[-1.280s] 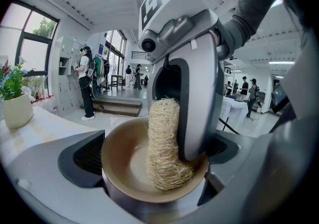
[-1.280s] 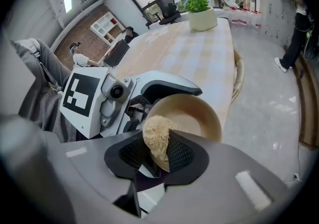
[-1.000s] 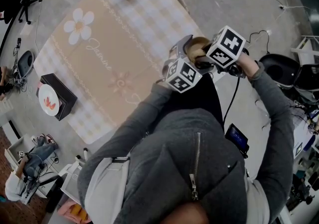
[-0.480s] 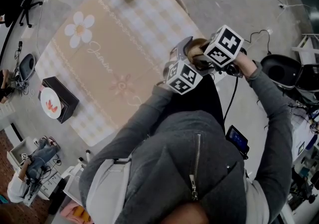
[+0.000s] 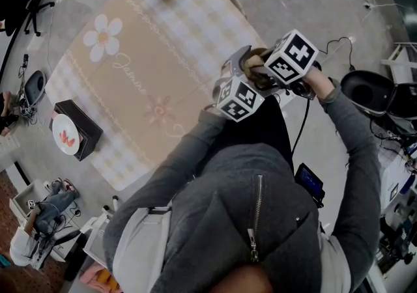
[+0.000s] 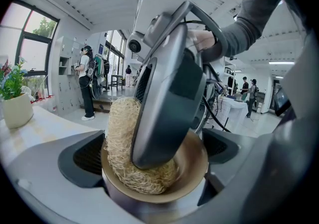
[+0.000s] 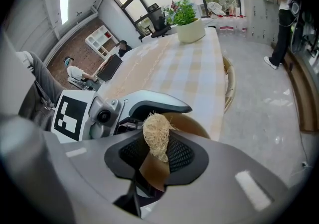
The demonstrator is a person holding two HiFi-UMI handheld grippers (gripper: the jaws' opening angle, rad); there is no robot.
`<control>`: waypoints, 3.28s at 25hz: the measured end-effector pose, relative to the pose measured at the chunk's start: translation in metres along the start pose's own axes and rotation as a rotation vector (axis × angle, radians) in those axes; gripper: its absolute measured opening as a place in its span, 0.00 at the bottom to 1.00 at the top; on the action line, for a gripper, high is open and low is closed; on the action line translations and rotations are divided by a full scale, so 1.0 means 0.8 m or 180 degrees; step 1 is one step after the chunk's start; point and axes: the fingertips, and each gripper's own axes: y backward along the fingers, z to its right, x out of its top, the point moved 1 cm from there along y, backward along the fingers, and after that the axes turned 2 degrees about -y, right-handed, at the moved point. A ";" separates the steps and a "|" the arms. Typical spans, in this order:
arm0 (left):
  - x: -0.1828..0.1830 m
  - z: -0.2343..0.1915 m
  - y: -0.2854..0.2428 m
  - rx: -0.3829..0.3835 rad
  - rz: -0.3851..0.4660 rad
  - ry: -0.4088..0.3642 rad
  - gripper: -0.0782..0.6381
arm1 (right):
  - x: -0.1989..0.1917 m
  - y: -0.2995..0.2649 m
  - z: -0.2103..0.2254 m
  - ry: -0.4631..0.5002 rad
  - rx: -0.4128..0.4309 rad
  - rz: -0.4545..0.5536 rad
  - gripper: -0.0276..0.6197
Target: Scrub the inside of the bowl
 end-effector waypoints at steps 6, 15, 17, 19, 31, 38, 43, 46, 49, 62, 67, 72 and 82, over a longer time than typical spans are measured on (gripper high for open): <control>-0.001 0.000 0.000 -0.0001 -0.0004 0.0004 0.94 | 0.004 0.003 0.007 -0.0064 -0.0106 0.0078 0.19; -0.001 0.000 -0.001 -0.0002 -0.0005 0.0007 0.94 | 0.008 0.008 0.018 -0.0017 -0.0396 0.0215 0.19; -0.001 0.000 -0.001 0.0000 -0.0003 0.0006 0.94 | 0.008 0.010 0.020 -0.0031 -0.0429 0.0240 0.19; -0.001 0.000 -0.001 -0.0001 -0.0002 0.0006 0.94 | 0.007 0.012 0.021 -0.0037 -0.0464 0.0259 0.19; -0.002 0.000 0.001 -0.0001 0.0005 0.0000 0.94 | -0.002 0.018 0.028 0.0055 -0.0724 0.0361 0.19; -0.001 -0.001 0.000 0.0002 -0.0001 0.0007 0.94 | -0.007 0.024 0.033 0.0034 -0.0801 0.0480 0.19; -0.001 0.000 -0.001 -0.0002 0.0001 0.0008 0.94 | -0.013 0.027 0.034 0.0032 -0.0907 0.0560 0.19; -0.003 -0.002 -0.002 0.0002 -0.0004 0.0014 0.94 | -0.014 0.027 0.036 0.0035 -0.0948 0.0580 0.19; -0.003 -0.002 -0.001 0.0001 -0.0004 0.0013 0.94 | -0.017 0.027 0.036 0.0043 -0.0979 0.0584 0.19; -0.002 -0.001 -0.001 0.0003 -0.0008 0.0014 0.94 | -0.031 0.032 0.034 0.0059 -0.1098 0.0636 0.19; -0.002 -0.001 -0.001 0.0002 -0.0005 0.0018 0.94 | -0.036 0.033 0.032 0.0064 -0.1112 0.0604 0.19; -0.001 -0.001 -0.001 0.0004 -0.0003 0.0016 0.94 | -0.042 0.032 0.028 0.0109 -0.1140 0.0541 0.19; -0.001 -0.002 -0.001 0.0005 -0.0005 0.0013 0.94 | -0.049 0.031 0.022 0.0112 -0.1157 0.0490 0.19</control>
